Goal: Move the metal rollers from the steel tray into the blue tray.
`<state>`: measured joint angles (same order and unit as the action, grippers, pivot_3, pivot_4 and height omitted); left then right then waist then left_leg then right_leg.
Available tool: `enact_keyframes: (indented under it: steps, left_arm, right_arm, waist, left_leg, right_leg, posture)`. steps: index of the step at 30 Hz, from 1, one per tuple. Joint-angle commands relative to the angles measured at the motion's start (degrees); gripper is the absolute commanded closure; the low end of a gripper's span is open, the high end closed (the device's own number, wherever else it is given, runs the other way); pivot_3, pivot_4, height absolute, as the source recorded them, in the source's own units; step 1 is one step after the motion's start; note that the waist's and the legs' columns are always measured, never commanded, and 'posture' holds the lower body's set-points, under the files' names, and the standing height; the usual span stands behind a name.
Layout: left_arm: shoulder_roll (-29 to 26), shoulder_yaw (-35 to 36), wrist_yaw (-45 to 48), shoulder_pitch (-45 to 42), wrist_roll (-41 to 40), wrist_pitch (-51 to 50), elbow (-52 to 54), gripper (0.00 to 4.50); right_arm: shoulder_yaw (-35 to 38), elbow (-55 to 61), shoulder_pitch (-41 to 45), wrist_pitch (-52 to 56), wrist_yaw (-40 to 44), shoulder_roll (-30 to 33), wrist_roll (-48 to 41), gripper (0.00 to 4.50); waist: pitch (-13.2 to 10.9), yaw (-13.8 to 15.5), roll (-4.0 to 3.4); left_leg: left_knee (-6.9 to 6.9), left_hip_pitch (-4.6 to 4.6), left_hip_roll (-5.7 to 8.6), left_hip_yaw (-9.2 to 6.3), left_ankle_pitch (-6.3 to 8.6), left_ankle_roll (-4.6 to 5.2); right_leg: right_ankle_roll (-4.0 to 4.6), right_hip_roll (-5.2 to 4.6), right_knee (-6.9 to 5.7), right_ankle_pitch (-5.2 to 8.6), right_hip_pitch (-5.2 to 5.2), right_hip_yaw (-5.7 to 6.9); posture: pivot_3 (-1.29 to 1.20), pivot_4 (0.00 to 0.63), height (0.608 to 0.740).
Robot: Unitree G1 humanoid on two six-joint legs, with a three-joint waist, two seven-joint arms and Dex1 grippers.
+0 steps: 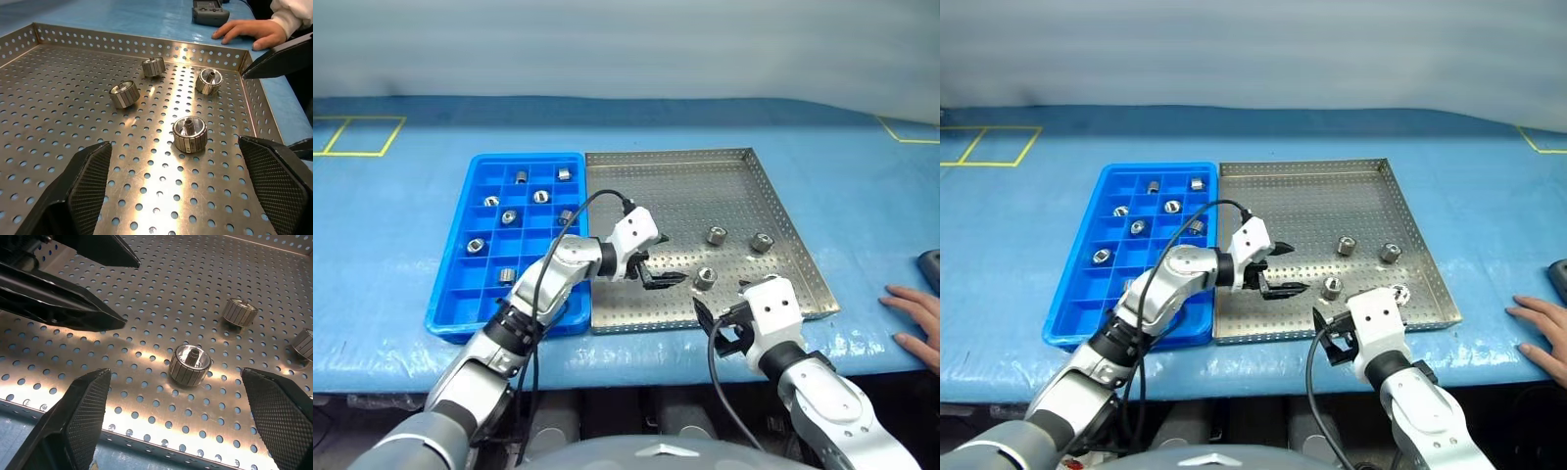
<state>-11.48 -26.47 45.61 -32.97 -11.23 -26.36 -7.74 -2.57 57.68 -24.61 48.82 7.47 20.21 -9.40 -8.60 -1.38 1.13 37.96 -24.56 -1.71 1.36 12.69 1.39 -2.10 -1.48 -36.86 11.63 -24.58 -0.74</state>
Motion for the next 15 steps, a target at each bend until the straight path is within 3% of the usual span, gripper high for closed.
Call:
enact_keyframes:
  steps: [1,8,15]
  left_arm:
    - [3.94,-0.96,0.38,-3.4,2.24,3.97,-5.67,0.01]
    - [12.01,-2.37,1.78,-7.77,5.77,8.12,-19.79,0.01]
    - [16.63,-2.68,-0.23,-10.15,10.89,12.71,-30.96,0.01]
  right_arm:
    - [-0.49,2.32,-0.5,-2.06,-1.17,0.28,-0.38,0.0]
    - [-1.03,2.32,-1.55,-3.18,-2.32,0.85,-0.73,0.0]
    - [-1.63,2.32,-1.76,-3.69,-3.46,1.0,-0.87,0.0]
  waist:
    - [0.0,0.0,0.01]
    - [0.0,-0.52,0.01]
    - [0.01,-1.12,0.0]
  left_leg:
    - [0.0,-0.01,0.01,0.0,0.0,0.0]
    - [-0.01,-0.04,0.04,0.0,0.03,0.05]
    - [0.0,-0.02,0.03,0.0,0.03,0.05]
  right_leg:
    - [0.0,0.0,0.0,0.0,-0.01,0.0]
    - [-0.01,0.0,0.04,0.0,-0.02,-0.03]
    - [-0.02,0.01,0.01,0.0,-0.02,-0.03]
  posture:
    - [-0.08,0.15,0.74]
    - [-0.13,0.15,0.74]
    - [-0.15,0.15,0.74]
